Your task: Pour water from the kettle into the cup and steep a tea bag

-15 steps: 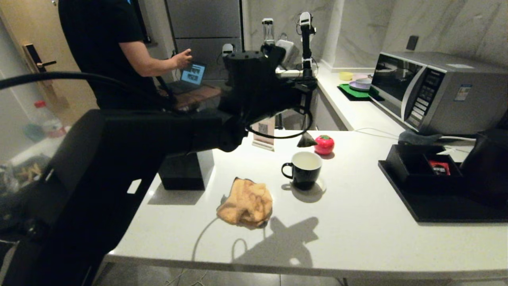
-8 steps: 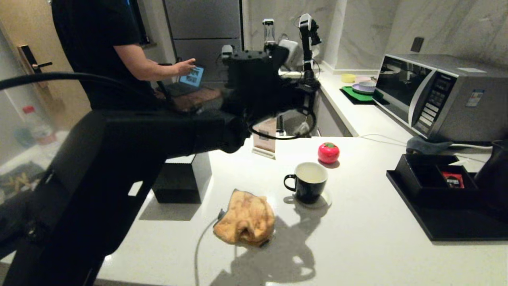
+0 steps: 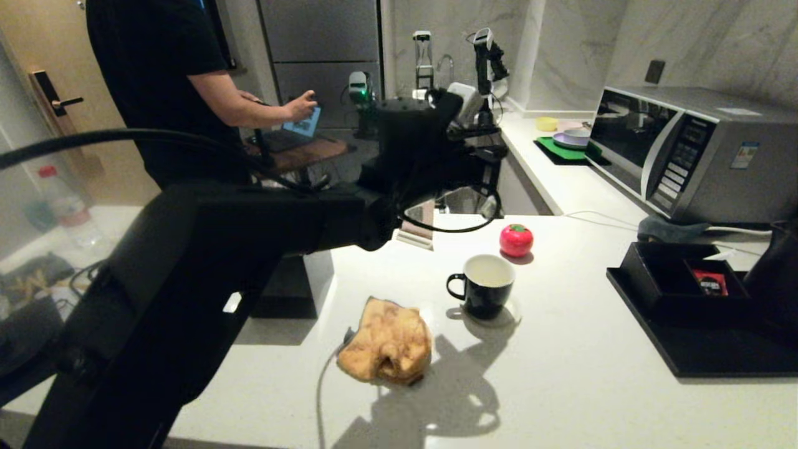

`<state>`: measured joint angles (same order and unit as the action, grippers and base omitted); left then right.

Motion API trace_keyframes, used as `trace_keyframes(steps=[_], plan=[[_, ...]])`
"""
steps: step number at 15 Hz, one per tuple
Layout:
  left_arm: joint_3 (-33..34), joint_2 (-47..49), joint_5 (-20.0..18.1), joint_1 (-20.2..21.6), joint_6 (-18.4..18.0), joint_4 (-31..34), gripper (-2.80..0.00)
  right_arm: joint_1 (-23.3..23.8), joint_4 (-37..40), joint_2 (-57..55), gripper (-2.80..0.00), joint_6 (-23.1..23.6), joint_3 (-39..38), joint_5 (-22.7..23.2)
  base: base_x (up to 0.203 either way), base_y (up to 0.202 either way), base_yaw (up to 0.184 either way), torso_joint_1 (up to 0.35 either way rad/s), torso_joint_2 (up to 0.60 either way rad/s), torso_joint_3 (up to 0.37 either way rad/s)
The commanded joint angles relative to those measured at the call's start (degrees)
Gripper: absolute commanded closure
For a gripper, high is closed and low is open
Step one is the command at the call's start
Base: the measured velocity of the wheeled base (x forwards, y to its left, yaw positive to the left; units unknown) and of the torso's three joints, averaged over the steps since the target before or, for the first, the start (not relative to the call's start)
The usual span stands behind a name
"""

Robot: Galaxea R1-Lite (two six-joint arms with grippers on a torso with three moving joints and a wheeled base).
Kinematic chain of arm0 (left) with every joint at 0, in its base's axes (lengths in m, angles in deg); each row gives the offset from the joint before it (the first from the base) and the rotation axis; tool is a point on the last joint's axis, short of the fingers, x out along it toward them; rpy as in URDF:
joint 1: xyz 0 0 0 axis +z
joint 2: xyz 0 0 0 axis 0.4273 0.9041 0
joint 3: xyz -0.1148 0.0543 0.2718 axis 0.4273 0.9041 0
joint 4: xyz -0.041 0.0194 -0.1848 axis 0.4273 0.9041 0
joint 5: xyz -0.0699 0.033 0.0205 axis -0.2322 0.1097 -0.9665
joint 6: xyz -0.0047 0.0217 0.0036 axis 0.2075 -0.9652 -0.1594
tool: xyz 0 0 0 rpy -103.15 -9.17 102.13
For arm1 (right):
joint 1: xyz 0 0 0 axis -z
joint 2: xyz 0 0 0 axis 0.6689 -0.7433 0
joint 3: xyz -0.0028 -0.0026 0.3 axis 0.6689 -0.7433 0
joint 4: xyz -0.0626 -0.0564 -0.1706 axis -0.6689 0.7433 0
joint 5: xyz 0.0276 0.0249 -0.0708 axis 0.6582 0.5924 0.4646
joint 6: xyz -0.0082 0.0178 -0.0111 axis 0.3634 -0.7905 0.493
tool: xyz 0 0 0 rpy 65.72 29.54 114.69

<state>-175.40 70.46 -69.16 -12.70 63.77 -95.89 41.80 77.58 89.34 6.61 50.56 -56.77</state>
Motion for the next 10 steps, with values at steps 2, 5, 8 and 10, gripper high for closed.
trace_keyframes(steps=[2,5,8,10], plan=[[0.0,2.48,-0.13,-0.47,0.0,-0.37,0.0,0.01,0.02,-0.07,0.0,-0.03,-0.01,-0.02,0.0,0.0,0.0,0.0,0.0,0.0],[0.0,4.28,-0.21,-0.59,-0.05,-0.58,0.0,-0.07,0.02,-0.07,0.0,-0.03,-0.01,-0.02,0.0,0.0,0.0,0.0,0.0,0.0],[0.0,5.8,-0.26,-0.67,0.0,-0.67,0.0,-0.07,0.02,-0.07,0.0,-0.03,-0.01,-0.02,0.0,0.0,0.0,0.0,0.0,0.0],[-0.06,7.16,-0.45,-0.73,0.0,-0.74,0.0,0.01,0.02,-0.07,0.0,-0.03,-0.01,-0.02,0.0,0.0,0.0,0.0,0.0,0.0]])
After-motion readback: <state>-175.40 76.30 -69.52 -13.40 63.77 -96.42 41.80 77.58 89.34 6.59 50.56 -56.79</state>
